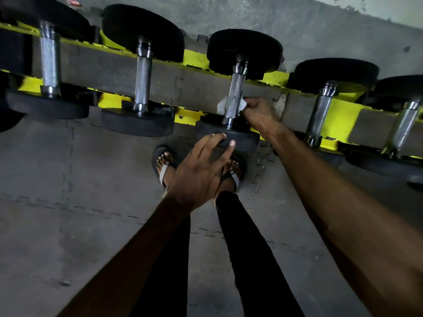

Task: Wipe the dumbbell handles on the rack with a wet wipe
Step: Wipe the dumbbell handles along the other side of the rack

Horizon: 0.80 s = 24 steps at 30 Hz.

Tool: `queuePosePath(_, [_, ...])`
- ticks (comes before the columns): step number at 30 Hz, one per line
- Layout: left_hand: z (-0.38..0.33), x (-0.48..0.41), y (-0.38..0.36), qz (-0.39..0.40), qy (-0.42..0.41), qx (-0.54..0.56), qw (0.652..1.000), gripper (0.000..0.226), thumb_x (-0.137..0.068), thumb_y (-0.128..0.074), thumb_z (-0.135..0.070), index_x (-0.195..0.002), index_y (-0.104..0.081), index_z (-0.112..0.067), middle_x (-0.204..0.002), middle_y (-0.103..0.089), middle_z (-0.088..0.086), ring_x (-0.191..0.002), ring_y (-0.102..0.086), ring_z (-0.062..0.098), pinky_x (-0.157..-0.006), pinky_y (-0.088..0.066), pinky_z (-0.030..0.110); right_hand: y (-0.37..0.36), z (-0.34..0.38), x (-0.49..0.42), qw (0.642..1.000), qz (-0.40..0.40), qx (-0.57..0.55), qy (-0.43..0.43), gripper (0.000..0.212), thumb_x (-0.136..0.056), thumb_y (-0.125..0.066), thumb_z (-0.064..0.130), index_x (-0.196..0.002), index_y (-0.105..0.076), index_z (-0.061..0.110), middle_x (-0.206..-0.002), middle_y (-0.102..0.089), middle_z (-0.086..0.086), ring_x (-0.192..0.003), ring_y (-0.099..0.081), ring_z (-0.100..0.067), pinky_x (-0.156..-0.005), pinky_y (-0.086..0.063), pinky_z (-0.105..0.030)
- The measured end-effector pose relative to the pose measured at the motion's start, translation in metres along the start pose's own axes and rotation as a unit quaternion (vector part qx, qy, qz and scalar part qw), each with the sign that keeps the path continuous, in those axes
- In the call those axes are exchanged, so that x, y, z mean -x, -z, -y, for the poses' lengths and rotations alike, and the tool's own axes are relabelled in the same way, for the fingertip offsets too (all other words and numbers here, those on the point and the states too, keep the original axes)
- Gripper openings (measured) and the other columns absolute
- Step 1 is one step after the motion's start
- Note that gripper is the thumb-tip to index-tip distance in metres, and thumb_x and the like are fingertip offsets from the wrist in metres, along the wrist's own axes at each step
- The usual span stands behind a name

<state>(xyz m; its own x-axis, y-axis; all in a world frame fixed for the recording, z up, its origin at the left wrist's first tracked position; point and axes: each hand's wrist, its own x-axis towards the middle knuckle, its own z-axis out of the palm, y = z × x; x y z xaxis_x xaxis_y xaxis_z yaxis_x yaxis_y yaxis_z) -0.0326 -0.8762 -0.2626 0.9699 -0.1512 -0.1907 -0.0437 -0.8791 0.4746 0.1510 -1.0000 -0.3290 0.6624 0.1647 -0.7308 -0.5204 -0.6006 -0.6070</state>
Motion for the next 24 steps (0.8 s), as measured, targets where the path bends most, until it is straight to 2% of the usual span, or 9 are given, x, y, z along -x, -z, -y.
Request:
queuePosePath(4, [-0.006,0.002,-0.003,-0.001,0.026,0.027,0.999,0.072,-0.080,-0.048,-0.016,-0.152,-0.047,-0.011,-0.156,-0.039,0.018,-0.147,-0.031,0.035,-0.108,-0.047,0.045,0.007,-0.008,0.012,0.991,0.028,0.124,0.036,0.027,-0.084,-0.061,0.025,-0.092,-0.075,0.003,-0.091,-0.074,-0.017,-0.076,-0.060,-0.012,-0.066,-0.051,-0.032])
queuePosePath(6, [-0.008,0.004,-0.003,0.005,0.038,0.041,0.998,0.073,-0.079,-0.046,-0.015,-0.153,-0.046,-0.012,-0.157,-0.037,0.017,-0.148,-0.029,0.034,-0.098,-0.054,0.046,0.013,-0.002,0.019,0.985,0.041,0.164,0.044,0.014,-0.087,-0.062,0.008,-0.086,-0.074,0.002,-0.087,-0.072,-0.020,-0.077,-0.056,-0.013,-0.061,-0.043,-0.026])
queuePosePath(8, [-0.008,0.004,-0.004,0.006,0.032,0.041,0.999,0.074,-0.080,-0.045,-0.015,-0.153,-0.045,-0.011,-0.157,-0.036,0.017,-0.147,-0.029,0.034,-0.093,-0.057,0.044,0.018,0.002,0.023,0.984,0.045,0.163,0.063,0.012,-0.086,-0.063,-0.001,-0.091,-0.074,-0.001,-0.093,-0.074,-0.019,-0.081,-0.061,-0.014,-0.069,-0.050,-0.026])
queuePosePath(12, [-0.006,0.005,-0.002,0.001,0.026,0.020,0.999,0.075,-0.077,-0.046,-0.015,-0.152,-0.047,-0.011,-0.156,-0.039,0.018,-0.146,-0.029,0.033,-0.094,-0.052,0.038,0.011,0.003,0.026,0.991,0.053,0.105,0.071,0.037,-0.088,-0.056,-0.012,-0.122,-0.063,-0.001,-0.100,-0.070,-0.005,-0.076,-0.060,-0.001,-0.074,-0.051,-0.010])
queuePosePath(15, [-0.007,0.005,0.000,0.011,0.027,0.010,1.000,0.074,-0.078,-0.047,-0.016,-0.153,-0.046,-0.012,-0.156,-0.039,0.017,-0.147,-0.029,0.032,-0.087,-0.054,0.035,0.008,0.002,0.022,0.994,0.079,0.047,0.055,0.036,-0.078,-0.067,-0.002,-0.112,-0.070,0.005,-0.110,-0.073,-0.010,-0.096,-0.070,-0.020,-0.096,-0.055,-0.041])
queuePosePath(18, [-0.005,0.005,0.000,0.025,0.026,0.008,0.999,0.077,-0.078,-0.053,-0.014,-0.154,-0.043,-0.014,-0.158,-0.036,0.016,-0.148,-0.029,0.032,-0.083,-0.056,0.036,0.007,0.000,0.021,0.994,0.105,-0.012,-0.003,0.040,-0.075,-0.078,0.005,-0.113,-0.068,0.003,-0.110,-0.072,-0.013,-0.102,-0.068,-0.023,-0.102,-0.051,-0.040])
queuePosePath(20, [-0.003,0.005,0.001,0.028,0.021,0.008,0.999,0.080,-0.077,-0.059,-0.011,-0.155,-0.042,-0.014,-0.158,-0.034,0.017,-0.148,-0.027,0.032,-0.086,-0.057,0.037,0.003,0.002,0.021,0.995,0.095,-0.015,-0.018,0.028,-0.081,-0.079,0.010,-0.107,-0.072,0.006,-0.099,-0.075,-0.006,-0.089,-0.068,-0.013,-0.089,-0.056,-0.028])
queuePosePath(22, [-0.003,0.005,0.001,0.029,0.015,0.006,0.999,0.081,-0.077,-0.060,-0.011,-0.156,-0.041,-0.013,-0.158,-0.033,0.019,-0.147,-0.026,0.033,-0.090,-0.058,0.041,0.002,0.005,0.022,0.998,0.041,0.024,-0.029,0.015,-0.077,-0.084,0.021,-0.083,-0.074,0.012,-0.065,-0.070,0.009,-0.055,-0.059,0.004,-0.055,-0.048,-0.011])
queuePosePath(24, [-0.004,0.005,0.000,0.028,0.017,0.010,0.999,0.080,-0.077,-0.059,-0.010,-0.155,-0.041,-0.012,-0.158,-0.033,0.020,-0.147,-0.026,0.034,-0.092,-0.058,0.045,0.004,0.004,0.020,0.997,-0.025,0.070,-0.030,0.032,-0.067,-0.090,0.031,-0.058,-0.063,0.017,-0.045,-0.055,0.015,-0.038,-0.045,0.003,-0.043,-0.037,-0.012])
